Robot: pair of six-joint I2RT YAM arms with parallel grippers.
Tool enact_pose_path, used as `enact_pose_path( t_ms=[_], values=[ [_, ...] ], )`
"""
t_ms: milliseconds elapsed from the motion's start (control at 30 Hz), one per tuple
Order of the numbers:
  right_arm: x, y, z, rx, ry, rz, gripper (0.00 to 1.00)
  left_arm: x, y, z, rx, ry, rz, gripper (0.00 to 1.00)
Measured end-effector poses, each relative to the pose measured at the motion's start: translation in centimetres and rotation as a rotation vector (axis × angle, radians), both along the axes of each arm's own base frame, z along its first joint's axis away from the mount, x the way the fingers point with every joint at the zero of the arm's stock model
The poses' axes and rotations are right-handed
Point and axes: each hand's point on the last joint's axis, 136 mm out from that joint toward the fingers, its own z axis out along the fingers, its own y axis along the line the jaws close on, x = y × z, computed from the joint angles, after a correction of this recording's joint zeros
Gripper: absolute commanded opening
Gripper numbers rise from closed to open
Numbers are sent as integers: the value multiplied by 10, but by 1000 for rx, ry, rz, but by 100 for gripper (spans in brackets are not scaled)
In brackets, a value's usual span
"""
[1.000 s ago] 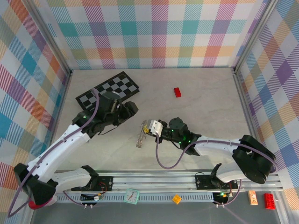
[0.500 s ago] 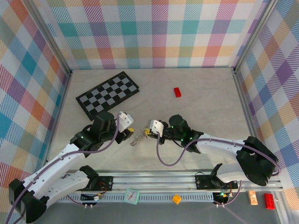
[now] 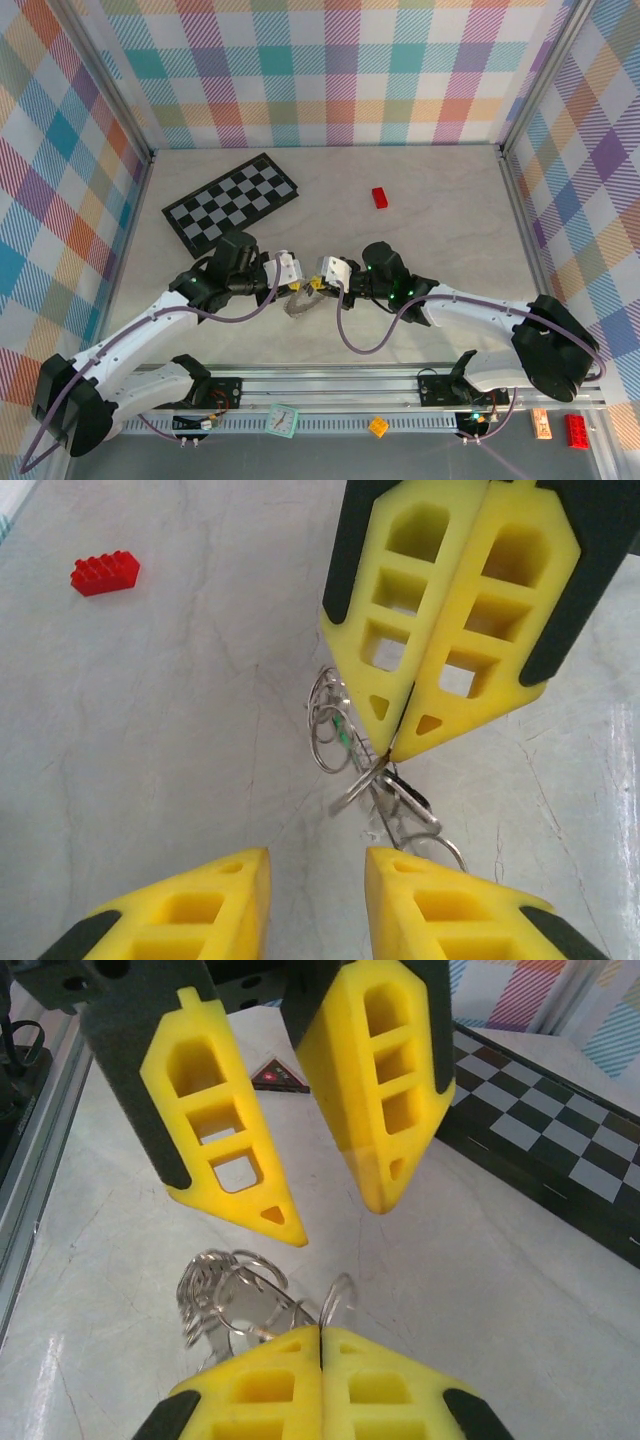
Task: Put the keys on the keyring
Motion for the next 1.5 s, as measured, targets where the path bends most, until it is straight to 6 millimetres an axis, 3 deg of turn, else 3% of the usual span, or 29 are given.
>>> enact_pose_path(
  t_ms=[167,433,500,567,767,967,1167,1333,1500],
  values=[
    [3,2,9,14,-22,7,0,4,-8,8,-10,-15,-59,32],
    [12,-5,9,12,0,-44,0,13,-5,-2,-13,43,-34,36],
    [19,-14,11,13,31,-92,20,25,1,5,-59,32,47,43],
    [23,-23,10,6,88,-145,25,42,14,17,-142,28,188,46],
    [28,-22,-19,-79,363,-242,32,80,55,44,-370,85,642,53],
    [45,9,-59,-223,608,-298,34,84,99,44,-545,175,1004,55],
    [60,41,-90,-334,681,-306,36,79,125,32,-581,232,1191,55],
    [66,50,-114,-428,714,-330,35,68,140,28,-578,245,1273,55],
    [66,53,-124,-479,726,-344,31,59,151,37,-609,221,1311,55]
  ],
)
